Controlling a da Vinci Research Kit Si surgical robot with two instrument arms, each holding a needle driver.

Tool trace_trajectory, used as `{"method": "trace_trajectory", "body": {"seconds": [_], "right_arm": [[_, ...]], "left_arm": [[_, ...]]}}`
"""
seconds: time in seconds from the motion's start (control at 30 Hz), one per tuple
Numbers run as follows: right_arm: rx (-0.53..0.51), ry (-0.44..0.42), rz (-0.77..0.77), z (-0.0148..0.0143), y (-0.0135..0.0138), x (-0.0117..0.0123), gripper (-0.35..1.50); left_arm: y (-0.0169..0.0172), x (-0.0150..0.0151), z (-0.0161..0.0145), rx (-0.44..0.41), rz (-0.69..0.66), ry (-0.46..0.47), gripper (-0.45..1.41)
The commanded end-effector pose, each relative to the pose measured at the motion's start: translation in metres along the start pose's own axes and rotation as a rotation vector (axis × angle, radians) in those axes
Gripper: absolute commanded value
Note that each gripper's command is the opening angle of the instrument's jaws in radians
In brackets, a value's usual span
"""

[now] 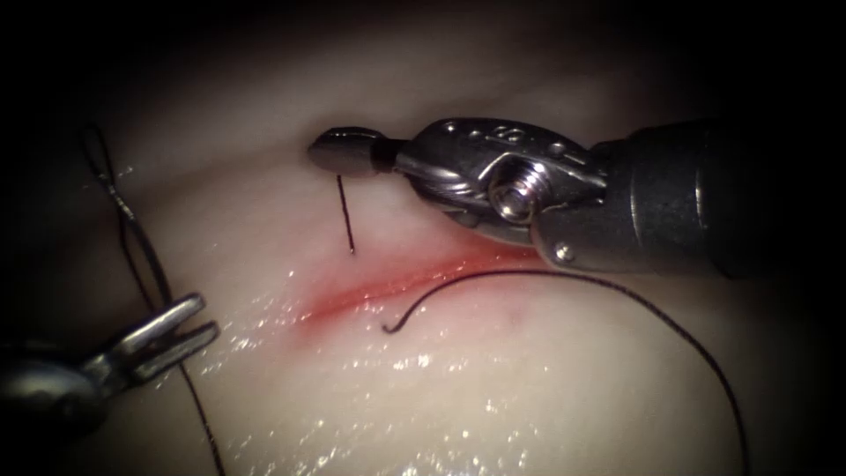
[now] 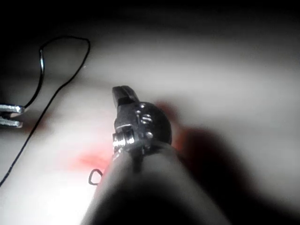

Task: Wound Closure
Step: Using the right hand, adjust the suture tail, then place the needle down from the left gripper.

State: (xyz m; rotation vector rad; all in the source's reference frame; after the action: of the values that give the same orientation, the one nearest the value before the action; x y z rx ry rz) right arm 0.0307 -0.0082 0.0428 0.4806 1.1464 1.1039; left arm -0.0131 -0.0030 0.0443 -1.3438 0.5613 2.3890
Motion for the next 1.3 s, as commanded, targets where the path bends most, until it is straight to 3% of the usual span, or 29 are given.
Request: {"method": "trace_trajectory", "body": {"seconds": [0.03,0.3,0.73,0.77,0.83,0.87,0.93,1.2,1.3], "right_arm": [[0.023,0.002,-0.014,0.0007,-0.0008,-0.0001,-0.35],[0.119,0.034,-0.051,-0.0003,-0.0026,-0.0007,-0.35],[0.131,0.084,-0.106,-0.0017,-0.0034,-0.0001,-0.33],[0.134,0.096,-0.107,-0.0017,-0.0035,-0.0002,0.15],[0.138,0.119,-0.105,-0.0019,-0.0034,-0.0001,0.81],[0.125,0.128,-0.102,-0.002,-0.0033,0.0,1.04],[0.094,0.151,-0.095,-0.0023,-0.0031,0.0004,1.35],[0.136,0.267,-0.134,-0.0071,-0.0008,0.0041,1.45],[0.148,0.261,-0.141,-0.0098,0.0001,0.0055,1.31]], "left_arm": [[0.0005,-0.0004,0.0006,-0.002,-0.001,0.0,-0.45],[-0.0005,-0.0012,0.0018,-0.004,0.0,-0.002,-0.45],[-0.0006,-0.0024,0.0028,-0.006,-0.008,-0.005,-0.45],[-0.0006,-0.0024,0.0028,-0.008,-0.007,-0.007,-0.45],[-0.0008,-0.0026,0.0029,-0.009,-0.007,-0.006,-0.45],[-0.0009,-0.0027,0.003,-0.011,-0.006,-0.007,-0.45],[-0.0011,-0.003,0.0032,-0.014,-0.004,-0.008,-0.45],[-0.0024,-0.0057,0.0053,-0.024,-0.006,-0.025,-0.45],[-0.0029,-0.0071,0.0065,-0.032,-0.015,-0.041,-0.45]]}}
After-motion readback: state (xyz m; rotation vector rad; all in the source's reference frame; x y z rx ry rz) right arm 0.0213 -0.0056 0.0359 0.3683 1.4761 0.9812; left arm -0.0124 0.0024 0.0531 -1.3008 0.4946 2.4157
